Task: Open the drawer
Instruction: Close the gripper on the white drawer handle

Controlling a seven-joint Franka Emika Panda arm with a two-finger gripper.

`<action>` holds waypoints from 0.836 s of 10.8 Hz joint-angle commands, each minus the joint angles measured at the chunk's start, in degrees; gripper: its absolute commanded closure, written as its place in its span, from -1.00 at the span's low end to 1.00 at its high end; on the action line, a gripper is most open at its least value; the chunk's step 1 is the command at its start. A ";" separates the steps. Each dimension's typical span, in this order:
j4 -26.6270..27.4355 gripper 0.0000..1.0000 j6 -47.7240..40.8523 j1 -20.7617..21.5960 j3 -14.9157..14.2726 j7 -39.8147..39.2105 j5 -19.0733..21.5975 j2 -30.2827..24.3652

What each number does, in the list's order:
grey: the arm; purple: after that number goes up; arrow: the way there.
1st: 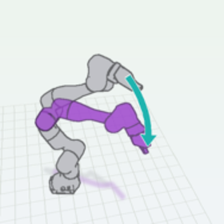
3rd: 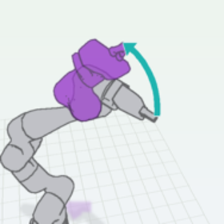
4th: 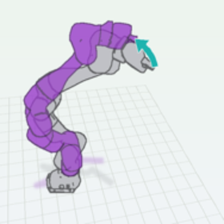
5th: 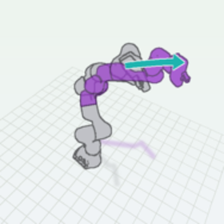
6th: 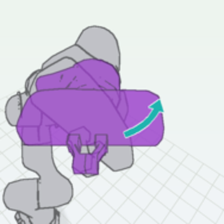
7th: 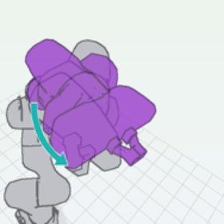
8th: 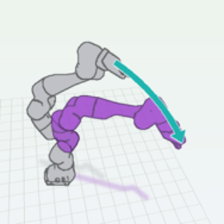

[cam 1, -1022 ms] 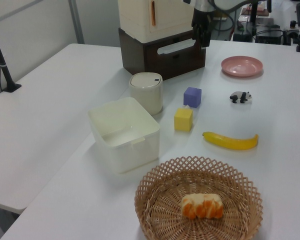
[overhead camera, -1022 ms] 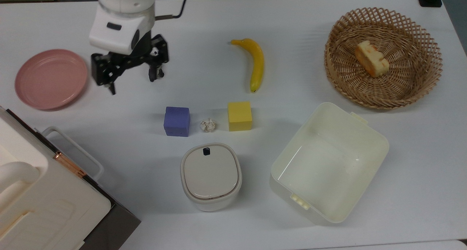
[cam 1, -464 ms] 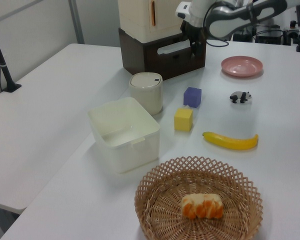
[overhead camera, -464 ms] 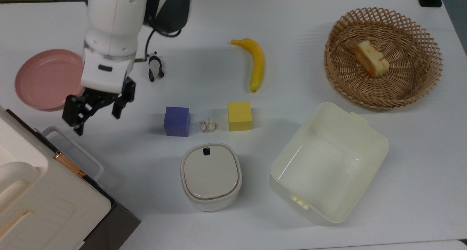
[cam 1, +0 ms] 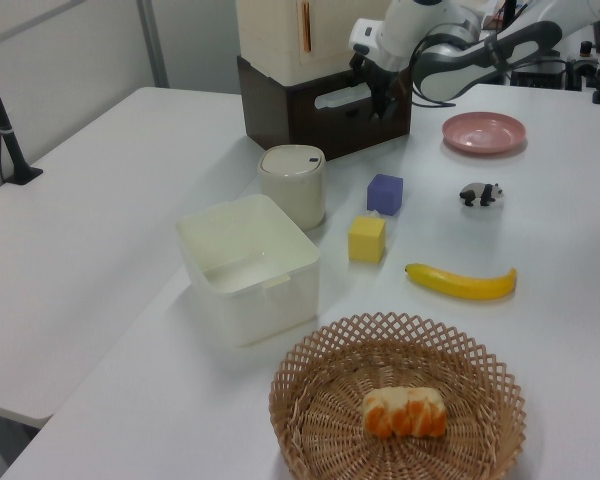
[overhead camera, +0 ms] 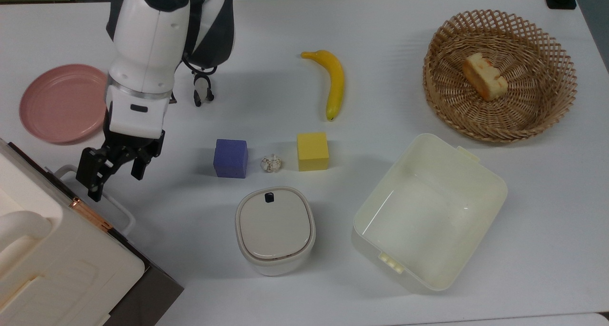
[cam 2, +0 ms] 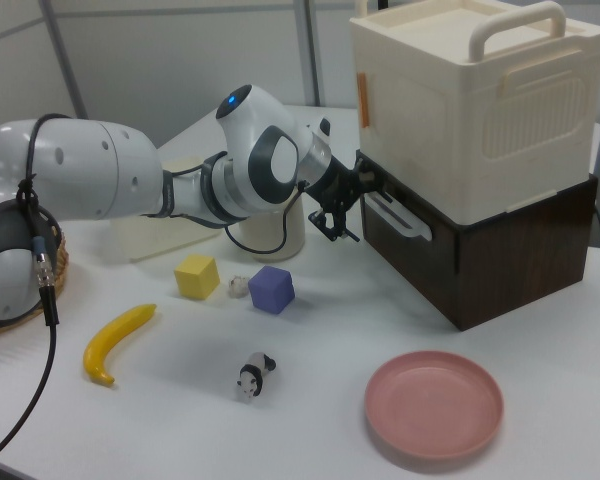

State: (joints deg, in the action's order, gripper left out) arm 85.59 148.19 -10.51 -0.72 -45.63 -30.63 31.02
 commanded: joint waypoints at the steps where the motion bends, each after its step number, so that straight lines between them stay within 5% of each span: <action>1: -0.43 -0.53 1.23 -0.12 0.02 -1.04 -2.06 0.71; 3: -0.43 -0.24 1.23 -0.21 0.02 -1.04 -2.24 0.89; 6: -0.51 0.59 1.32 -0.65 0.02 -0.95 -2.15 0.97; 9: -0.51 0.85 1.23 -0.57 -0.07 -0.52 -2.15 0.89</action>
State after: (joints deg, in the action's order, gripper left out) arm 84.15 148.56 -11.04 -0.72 -45.86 -31.85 31.60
